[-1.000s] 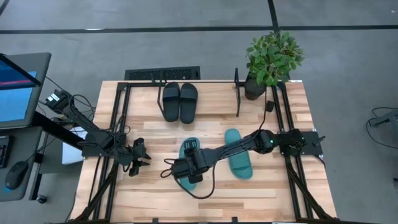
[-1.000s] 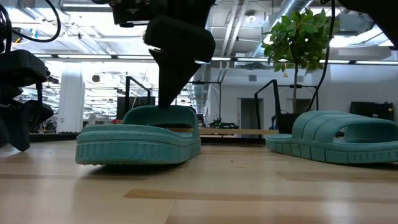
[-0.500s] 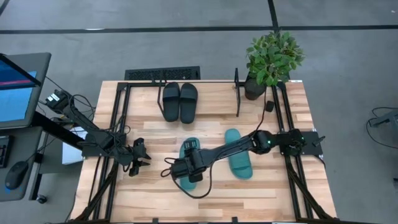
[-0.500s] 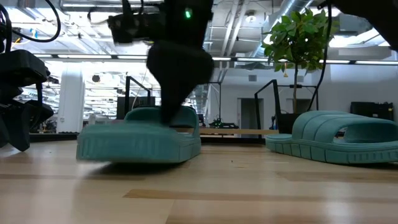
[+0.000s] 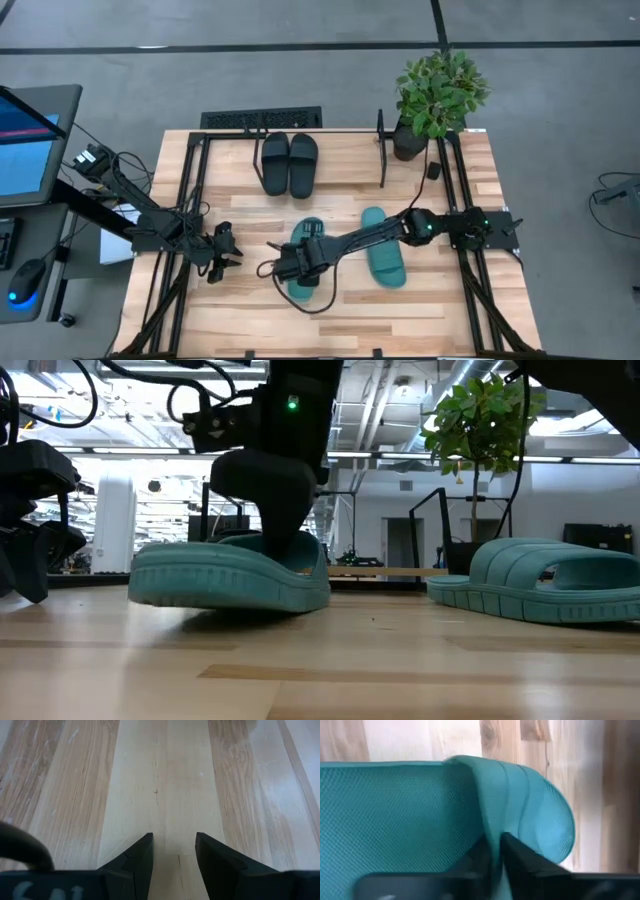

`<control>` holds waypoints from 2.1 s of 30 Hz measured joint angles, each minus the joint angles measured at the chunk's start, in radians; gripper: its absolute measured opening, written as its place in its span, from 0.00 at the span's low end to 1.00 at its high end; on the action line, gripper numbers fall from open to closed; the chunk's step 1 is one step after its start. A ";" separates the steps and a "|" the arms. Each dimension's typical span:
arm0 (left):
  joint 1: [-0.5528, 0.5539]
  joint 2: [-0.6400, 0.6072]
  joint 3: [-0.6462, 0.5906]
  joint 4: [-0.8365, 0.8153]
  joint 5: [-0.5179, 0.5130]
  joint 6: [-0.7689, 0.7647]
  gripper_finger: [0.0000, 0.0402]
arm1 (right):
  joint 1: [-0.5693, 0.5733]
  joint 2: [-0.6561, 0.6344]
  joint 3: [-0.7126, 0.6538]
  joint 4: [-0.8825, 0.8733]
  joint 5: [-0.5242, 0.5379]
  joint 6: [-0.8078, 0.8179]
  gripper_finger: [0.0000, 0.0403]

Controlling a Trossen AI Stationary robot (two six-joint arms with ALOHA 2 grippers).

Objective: Pick and place slides into the shelf
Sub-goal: Put the left green slide on the shelf

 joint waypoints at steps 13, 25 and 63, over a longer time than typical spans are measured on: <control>0.000 0.000 0.000 0.000 0.000 0.000 0.34 | 0.052 -0.042 0.014 -0.153 -0.048 0.120 0.01; 0.000 0.000 0.000 0.000 0.000 0.000 0.34 | 0.091 -0.153 0.014 -0.299 0.085 0.146 0.00; 0.000 0.000 0.000 0.000 0.000 0.000 0.34 | -0.281 -0.401 0.016 -0.280 0.415 -0.264 0.00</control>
